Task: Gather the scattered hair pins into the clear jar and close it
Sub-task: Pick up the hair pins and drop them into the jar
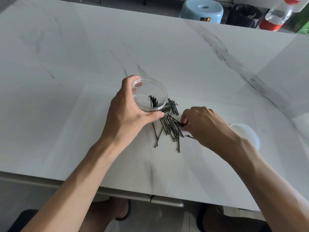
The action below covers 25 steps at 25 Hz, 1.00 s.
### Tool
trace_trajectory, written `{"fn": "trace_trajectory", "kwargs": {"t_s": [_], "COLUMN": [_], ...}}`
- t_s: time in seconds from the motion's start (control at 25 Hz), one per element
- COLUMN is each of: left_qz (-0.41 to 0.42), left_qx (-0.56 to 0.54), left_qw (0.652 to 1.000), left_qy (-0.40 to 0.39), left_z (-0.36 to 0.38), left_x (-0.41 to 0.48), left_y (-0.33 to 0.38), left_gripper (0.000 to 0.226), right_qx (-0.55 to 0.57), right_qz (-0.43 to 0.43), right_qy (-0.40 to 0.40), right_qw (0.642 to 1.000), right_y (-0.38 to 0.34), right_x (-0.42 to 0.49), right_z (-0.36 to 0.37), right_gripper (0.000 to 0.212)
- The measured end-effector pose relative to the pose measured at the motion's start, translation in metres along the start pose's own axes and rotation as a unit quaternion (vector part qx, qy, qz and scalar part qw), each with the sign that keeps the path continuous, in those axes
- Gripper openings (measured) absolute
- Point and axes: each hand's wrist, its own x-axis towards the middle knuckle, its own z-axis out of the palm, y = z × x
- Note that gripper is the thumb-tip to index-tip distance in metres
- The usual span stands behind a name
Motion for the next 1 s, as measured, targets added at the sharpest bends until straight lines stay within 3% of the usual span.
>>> {"fn": "trace_trajectory", "kwargs": {"t_s": [0.08,0.2,0.28,0.4,0.52,0.64,0.8,1.0], "left_qz": [-0.001,-0.001,-0.001,-0.002,-0.004,-0.007,-0.009,-0.011], "left_qx": [-0.002,-0.003,-0.002,-0.003,-0.005,-0.007,-0.010,-0.030], "left_qw": [1.000,1.000,1.000,1.000,1.000,1.000,1.000,0.999], "left_qy": [-0.003,-0.005,-0.005,-0.004,-0.004,-0.003,-0.008,-0.003], "left_z": [0.001,0.002,0.002,0.002,0.001,0.000,0.002,-0.001], "left_x": [0.000,0.000,0.000,0.000,0.001,0.001,0.001,0.002], "left_y": [0.000,0.000,0.000,-0.001,-0.001,0.000,0.001,0.002], "left_gripper": [0.090,0.090,0.090,0.090,0.090,0.092,0.093,0.091], "right_qx": [-0.047,-0.104,-0.109,-0.094,0.002,0.106,0.072,0.130], "right_qz": [0.004,-0.020,-0.025,-0.015,-0.003,-0.020,0.008,-0.028], "right_qy": [-0.003,-0.006,-0.012,-0.013,0.007,0.026,-0.065,0.046], "right_qw": [0.999,0.994,0.994,0.995,1.000,0.994,0.995,0.990], "right_y": [-0.002,-0.011,-0.013,-0.003,0.005,0.009,0.016,0.007], "right_x": [0.000,-0.003,-0.004,0.001,0.005,0.005,0.003,0.005], "right_z": [0.000,-0.001,-0.004,-0.003,-0.007,-0.023,-0.045,-0.049], "right_gripper": [0.008,0.039,0.043,0.025,0.002,0.007,0.013,0.010]}}
